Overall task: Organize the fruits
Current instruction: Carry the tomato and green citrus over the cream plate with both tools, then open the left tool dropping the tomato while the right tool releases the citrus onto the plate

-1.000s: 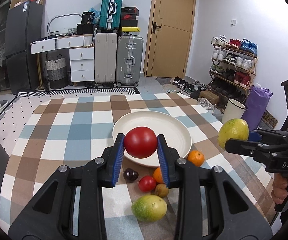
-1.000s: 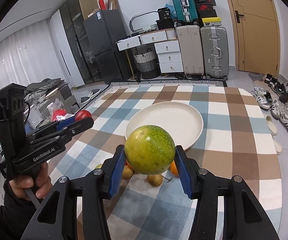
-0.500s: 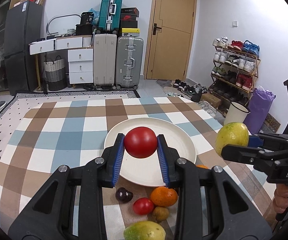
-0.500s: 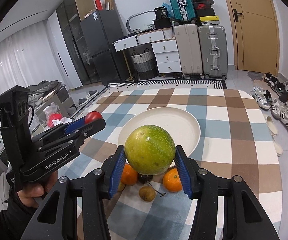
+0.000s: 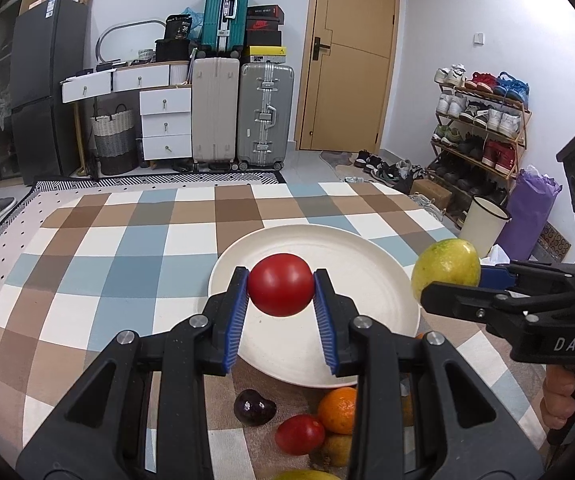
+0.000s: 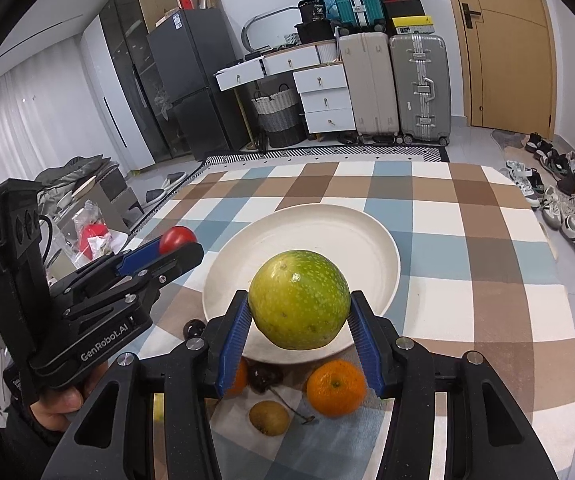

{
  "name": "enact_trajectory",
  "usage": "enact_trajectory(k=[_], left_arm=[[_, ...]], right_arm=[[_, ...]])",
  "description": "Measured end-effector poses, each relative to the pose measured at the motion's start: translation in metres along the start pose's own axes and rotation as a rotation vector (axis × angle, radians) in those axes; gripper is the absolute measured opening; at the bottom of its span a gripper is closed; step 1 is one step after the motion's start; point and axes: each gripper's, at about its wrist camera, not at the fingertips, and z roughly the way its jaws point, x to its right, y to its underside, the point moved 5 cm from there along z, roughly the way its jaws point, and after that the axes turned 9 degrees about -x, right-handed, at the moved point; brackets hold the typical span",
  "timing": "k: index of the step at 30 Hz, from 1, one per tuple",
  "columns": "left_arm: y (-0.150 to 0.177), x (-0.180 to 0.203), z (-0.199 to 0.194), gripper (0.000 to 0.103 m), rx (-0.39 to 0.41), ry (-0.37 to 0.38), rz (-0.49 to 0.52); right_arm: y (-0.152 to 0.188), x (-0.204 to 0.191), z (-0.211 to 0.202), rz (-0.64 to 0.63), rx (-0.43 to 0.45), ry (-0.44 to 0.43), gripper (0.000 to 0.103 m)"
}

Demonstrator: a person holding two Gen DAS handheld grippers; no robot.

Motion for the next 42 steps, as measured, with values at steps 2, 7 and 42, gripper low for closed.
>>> enact_trajectory(k=[2,7,42], left_arm=[[0.001,0.0,0.005,0.029,-0.006,-0.003,0.002],[0.006,0.001,0.015,0.029,-0.025,-0.018,0.012],[0.014,-0.004,0.023,0.054,-0.11,-0.016,0.002]], right_arm=[[-0.002,0.003,0.009,0.004,-0.009,0.002,0.05],[-0.005,0.011,0.029,0.016,-0.029,0.004,0.05],[0.001,0.02,0.047,-0.005,-0.038,0.036,0.073]])
